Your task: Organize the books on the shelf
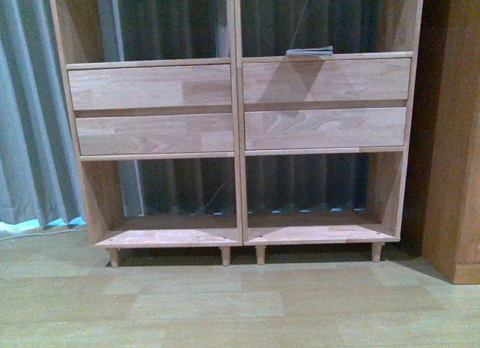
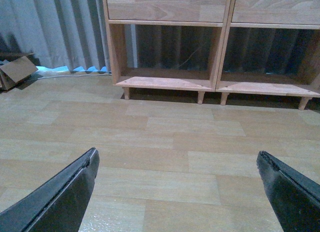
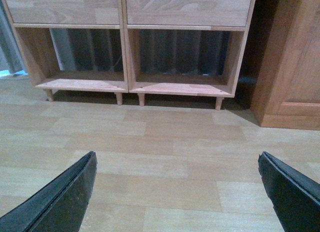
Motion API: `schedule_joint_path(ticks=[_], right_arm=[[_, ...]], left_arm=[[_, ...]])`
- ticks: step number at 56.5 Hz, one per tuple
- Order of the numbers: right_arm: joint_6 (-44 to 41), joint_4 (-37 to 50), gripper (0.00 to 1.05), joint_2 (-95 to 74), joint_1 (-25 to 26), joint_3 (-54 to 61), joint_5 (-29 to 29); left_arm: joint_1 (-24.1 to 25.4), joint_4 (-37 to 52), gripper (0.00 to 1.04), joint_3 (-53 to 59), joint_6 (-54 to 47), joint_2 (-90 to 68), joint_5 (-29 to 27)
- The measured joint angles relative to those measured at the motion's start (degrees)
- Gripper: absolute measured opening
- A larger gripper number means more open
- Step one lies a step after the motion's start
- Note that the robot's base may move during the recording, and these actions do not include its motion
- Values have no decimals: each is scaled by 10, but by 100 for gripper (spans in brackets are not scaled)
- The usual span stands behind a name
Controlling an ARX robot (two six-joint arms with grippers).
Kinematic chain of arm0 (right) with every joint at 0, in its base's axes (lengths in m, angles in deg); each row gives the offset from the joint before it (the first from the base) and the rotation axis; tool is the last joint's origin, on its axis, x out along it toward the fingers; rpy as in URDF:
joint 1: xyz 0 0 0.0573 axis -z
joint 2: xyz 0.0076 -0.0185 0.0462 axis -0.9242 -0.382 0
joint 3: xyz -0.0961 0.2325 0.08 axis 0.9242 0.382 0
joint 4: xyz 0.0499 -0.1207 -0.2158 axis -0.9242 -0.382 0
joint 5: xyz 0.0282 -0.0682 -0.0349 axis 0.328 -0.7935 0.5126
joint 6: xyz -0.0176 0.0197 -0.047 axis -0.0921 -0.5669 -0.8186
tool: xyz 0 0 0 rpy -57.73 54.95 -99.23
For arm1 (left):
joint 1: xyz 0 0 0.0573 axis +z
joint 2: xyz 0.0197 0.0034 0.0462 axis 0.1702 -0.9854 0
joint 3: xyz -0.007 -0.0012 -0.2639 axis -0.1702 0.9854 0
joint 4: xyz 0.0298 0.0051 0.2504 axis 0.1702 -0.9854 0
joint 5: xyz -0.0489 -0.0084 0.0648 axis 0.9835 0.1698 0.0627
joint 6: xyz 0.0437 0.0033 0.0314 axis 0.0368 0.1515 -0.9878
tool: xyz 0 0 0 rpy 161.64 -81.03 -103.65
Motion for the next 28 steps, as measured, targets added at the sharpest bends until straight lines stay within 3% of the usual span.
schedule_joint_path(ticks=[28], right_arm=[[0,0,98,0,0,0,0]], left_arm=[[0,0,97,0,0,0,0]])
